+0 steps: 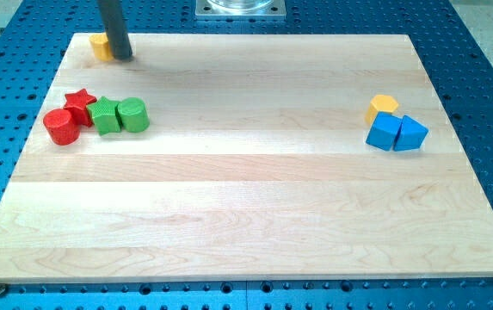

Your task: Separate the blue blocks from each other

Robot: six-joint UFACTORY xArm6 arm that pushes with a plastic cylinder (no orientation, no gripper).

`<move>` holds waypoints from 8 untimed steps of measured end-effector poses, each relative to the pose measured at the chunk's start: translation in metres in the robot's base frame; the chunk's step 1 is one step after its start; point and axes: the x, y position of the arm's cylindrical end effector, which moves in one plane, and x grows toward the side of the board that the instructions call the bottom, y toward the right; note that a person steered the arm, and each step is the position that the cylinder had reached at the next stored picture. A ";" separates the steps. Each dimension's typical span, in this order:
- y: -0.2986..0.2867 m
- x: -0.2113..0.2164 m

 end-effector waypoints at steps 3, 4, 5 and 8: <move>0.048 0.038; 0.071 0.081; 0.096 0.156; 0.237 0.141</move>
